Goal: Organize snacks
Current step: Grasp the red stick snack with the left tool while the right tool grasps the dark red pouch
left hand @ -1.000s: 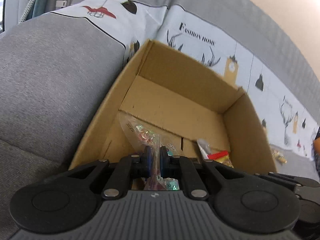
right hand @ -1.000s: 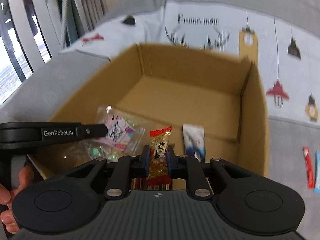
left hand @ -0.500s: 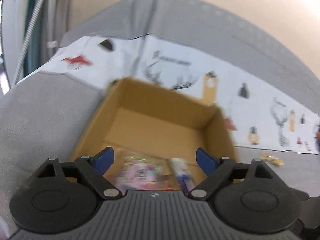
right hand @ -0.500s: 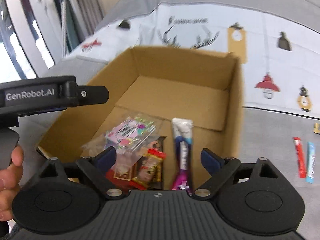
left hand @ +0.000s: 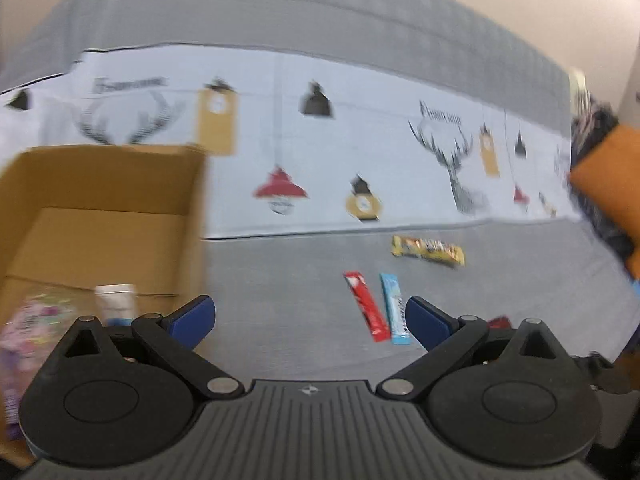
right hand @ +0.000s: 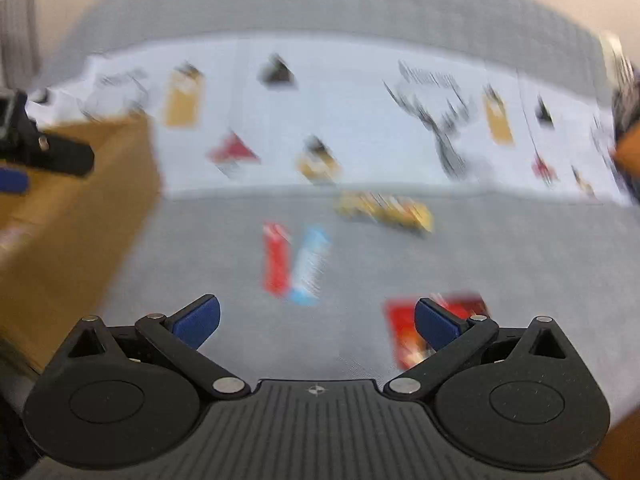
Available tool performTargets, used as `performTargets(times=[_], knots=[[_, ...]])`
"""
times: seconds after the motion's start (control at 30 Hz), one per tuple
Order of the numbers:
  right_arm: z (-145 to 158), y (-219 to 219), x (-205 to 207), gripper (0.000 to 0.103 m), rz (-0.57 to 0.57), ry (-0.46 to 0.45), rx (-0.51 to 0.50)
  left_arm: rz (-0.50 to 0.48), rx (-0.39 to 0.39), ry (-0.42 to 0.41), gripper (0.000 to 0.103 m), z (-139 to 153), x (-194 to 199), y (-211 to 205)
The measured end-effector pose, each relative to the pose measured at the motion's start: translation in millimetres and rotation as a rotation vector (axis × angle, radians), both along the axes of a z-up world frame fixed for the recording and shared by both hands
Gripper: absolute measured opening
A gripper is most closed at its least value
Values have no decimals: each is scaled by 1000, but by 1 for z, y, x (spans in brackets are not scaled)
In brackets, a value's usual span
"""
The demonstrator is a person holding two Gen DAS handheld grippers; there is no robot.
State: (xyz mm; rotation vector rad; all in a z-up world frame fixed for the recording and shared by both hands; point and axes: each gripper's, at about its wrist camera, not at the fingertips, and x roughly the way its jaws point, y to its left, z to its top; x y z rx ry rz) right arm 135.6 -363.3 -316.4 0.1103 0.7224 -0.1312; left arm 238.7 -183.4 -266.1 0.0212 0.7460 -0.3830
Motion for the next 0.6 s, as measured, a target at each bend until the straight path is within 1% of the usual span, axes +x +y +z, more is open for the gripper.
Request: performTargets(times=[0.07, 0.13, 0.17, 0.2, 0.23, 0.27, 0.33, 0.4, 0.43, 0.47, 0.5, 0.53, 0.6], knots=[[-16, -27, -5, 103, 10, 10, 48, -18, 22, 5, 102, -23, 10, -26], [-28, -51, -8, 103, 14, 32, 104, -27, 34, 21, 98, -45, 25, -45], [-32, -63, -9, 103, -3, 34, 126, -37, 43, 32, 92, -57, 32, -53], [-36, -73, -12, 103, -23, 34, 148, -45, 49, 44, 82, -67, 40, -60], [-40, -82, -11, 103, -46, 41, 175, -51, 57, 56, 78, -78, 49, -67], [-44, -90, -10, 103, -70, 54, 196, -58, 66, 77, 70, -89, 58, -75], [-54, -104, -6, 102, -145, 88, 205, -67, 68, 110, 65, -105, 77, -85], [-62, -118, 2, 102, -170, 82, 229, -61, 72, 123, 63, -120, 93, -95], [-64, -123, 6, 102, -175, 77, 227, -54, 89, 133, 61, -127, 101, -100], [-65, -126, 12, 102, -173, 65, 206, -48, 97, 134, 61, -132, 106, -104], [-67, -128, 17, 102, -161, 55, 185, -51, 92, 108, 61, -132, 107, -107], [-70, -130, 23, 102, -137, 51, 168, -65, 106, 101, 61, -134, 109, -111], [-78, -132, 35, 102, -75, 65, 158, -86, 145, 67, 54, -137, 110, -118]])
